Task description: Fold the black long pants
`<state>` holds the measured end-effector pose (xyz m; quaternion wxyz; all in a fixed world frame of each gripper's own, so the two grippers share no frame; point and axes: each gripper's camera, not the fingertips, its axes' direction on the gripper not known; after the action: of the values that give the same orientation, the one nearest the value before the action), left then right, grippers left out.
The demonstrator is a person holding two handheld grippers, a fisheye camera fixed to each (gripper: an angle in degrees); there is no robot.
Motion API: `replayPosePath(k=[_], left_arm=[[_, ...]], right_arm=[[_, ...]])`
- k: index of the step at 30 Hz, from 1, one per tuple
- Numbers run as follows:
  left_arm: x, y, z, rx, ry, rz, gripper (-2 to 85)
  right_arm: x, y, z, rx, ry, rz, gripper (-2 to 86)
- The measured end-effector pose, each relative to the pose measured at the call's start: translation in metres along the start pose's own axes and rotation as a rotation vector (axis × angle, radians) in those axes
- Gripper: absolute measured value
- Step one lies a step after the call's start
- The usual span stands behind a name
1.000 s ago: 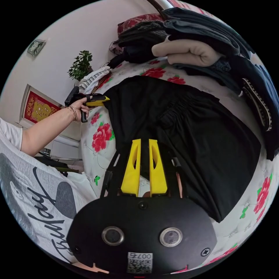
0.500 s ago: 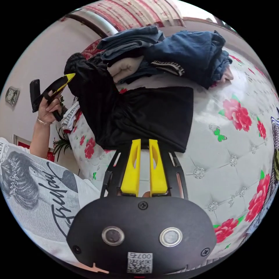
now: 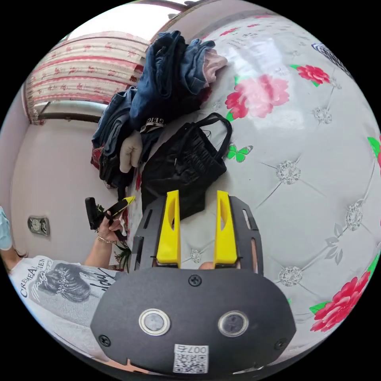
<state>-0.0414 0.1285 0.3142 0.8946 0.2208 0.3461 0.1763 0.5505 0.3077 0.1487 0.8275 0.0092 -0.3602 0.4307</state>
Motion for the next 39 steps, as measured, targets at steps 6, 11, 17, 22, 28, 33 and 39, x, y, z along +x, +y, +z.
replayPosePath(k=[6,11,17,22,28,33,39], left_arm=[[-0.082,-0.004,0.019,-0.037,0.202,-0.190,13.7],[-0.115,-0.022,0.052,-0.052,0.343,-0.273,8.3],[-0.114,-0.011,0.043,-0.003,0.547,-0.273,5.0],[-0.058,0.009,-0.003,0.091,0.626,-0.161,4.9],[0.000,-0.018,-0.058,0.307,0.766,-0.064,4.8],[0.056,-0.052,-0.103,0.651,0.771,0.017,5.0],[0.093,-0.132,-0.023,0.513,0.382,0.006,9.4]], right_arm=[[0.027,-0.008,0.026,-0.005,-0.212,0.047,10.8],[0.046,-0.027,0.045,-0.037,-0.282,0.116,6.0],[0.033,-0.028,0.024,-0.040,-0.325,0.055,0.9],[-0.013,-0.052,-0.017,-0.124,-0.328,-0.062,-0.2],[-0.140,-0.125,-0.100,-0.159,-0.194,-0.392,-0.3],[-0.265,-0.186,-0.160,-0.048,-0.087,-0.665,0.1],[-0.275,-0.240,-0.130,0.325,0.306,-0.541,2.3]])
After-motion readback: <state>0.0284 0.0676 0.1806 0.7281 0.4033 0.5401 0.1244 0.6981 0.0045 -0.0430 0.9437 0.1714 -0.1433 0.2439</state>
